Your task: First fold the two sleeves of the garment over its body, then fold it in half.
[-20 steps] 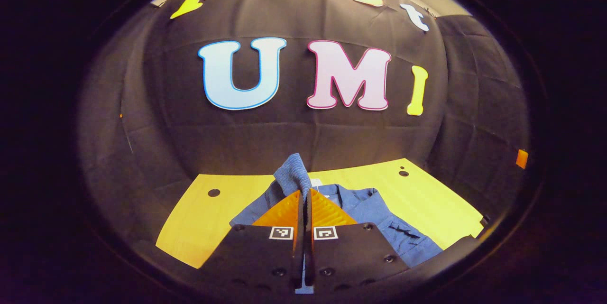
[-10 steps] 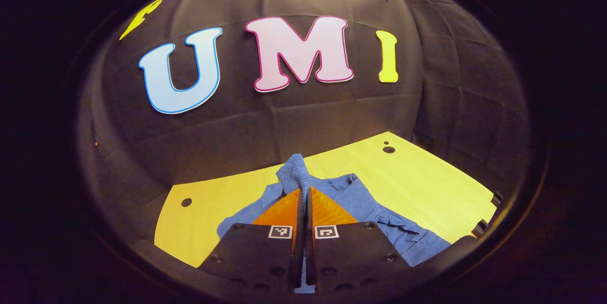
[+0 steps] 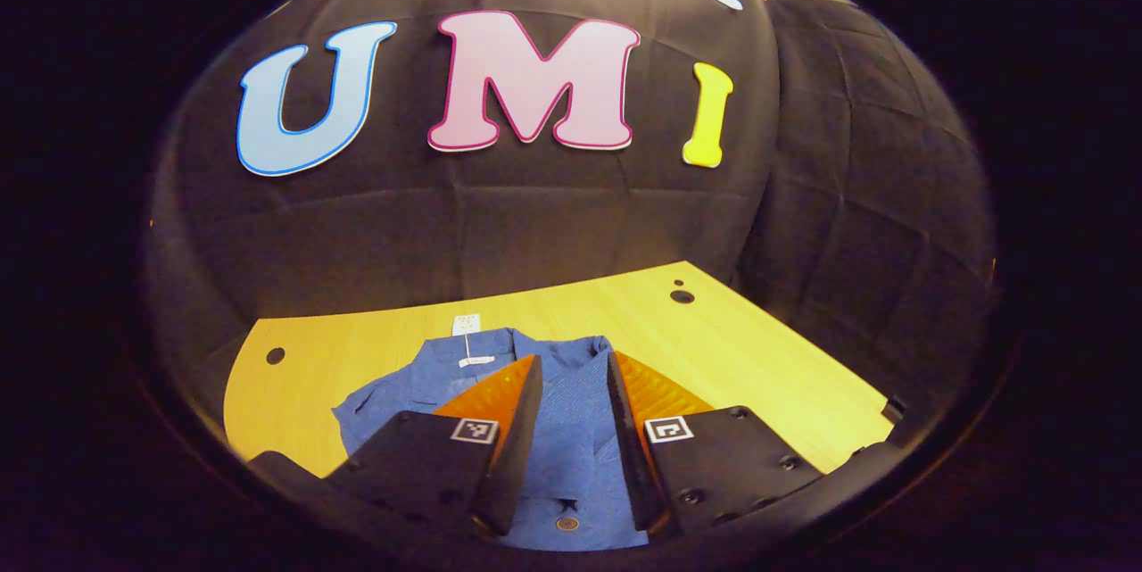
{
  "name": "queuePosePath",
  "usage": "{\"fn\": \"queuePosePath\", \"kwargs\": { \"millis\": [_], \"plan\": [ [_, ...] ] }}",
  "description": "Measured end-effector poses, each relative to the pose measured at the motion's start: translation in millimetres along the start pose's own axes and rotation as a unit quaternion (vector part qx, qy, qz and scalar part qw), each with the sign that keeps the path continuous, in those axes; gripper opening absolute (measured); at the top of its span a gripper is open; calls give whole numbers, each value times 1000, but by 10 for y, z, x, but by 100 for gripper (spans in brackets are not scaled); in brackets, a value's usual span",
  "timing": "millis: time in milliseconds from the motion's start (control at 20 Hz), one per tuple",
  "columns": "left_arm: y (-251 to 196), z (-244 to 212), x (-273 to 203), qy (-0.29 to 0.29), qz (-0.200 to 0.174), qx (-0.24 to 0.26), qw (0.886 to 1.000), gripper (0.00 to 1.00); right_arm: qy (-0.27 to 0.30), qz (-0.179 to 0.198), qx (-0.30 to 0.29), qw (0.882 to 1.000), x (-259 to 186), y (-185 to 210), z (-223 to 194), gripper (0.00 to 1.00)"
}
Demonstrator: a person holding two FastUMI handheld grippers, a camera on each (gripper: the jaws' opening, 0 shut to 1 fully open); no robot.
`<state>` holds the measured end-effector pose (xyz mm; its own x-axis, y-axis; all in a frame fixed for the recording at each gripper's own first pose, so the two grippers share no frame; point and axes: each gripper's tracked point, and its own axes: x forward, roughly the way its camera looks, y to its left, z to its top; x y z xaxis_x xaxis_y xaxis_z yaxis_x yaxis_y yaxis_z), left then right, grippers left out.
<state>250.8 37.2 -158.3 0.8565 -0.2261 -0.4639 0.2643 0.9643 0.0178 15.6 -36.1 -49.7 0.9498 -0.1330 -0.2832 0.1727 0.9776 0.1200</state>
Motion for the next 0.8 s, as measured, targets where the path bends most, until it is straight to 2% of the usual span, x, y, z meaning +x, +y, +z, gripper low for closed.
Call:
{"fn": "queuePosePath", "kwargs": {
  "millis": [100, 150, 250, 400, 500, 600, 700, 800],
  "plan": [
    [43, 175, -113, -37, -7, 12, 999, 78, 9, 8, 4, 1000, 66, 49, -57, 89],
    [68, 240, -180, -50, -9, 20, 998, 81, 11, 13, 5, 1000, 98, 80, -76, 89],
    [132, 318, -391, -69, -14, 21, 997, 82, 13, 24, 5, 1000, 157, 162, -83, 89],
    [379, 193, -764, -74, -2, -26, 997, 82, 22, 43, -2, 999, 229, 278, -225, 89],
    [666, 10, -1051, -74, 29, -56, 995, 82, 38, 56, -8, 998, 250, 357, -388, 89],
    [979, -270, -1352, -74, 72, -64, 993, 82, 52, 70, -17, 996, 240, 427, -557, 90],
    [1118, -510, -1594, -81, 100, -65, 990, 82, 65, 84, -28, 994, 221, 490, -717, 90],
    [1087, -888, -1786, -67, 112, -75, 989, 80, 82, 105, -31, 991, 212, 633, -969, 90]
  ]
}}
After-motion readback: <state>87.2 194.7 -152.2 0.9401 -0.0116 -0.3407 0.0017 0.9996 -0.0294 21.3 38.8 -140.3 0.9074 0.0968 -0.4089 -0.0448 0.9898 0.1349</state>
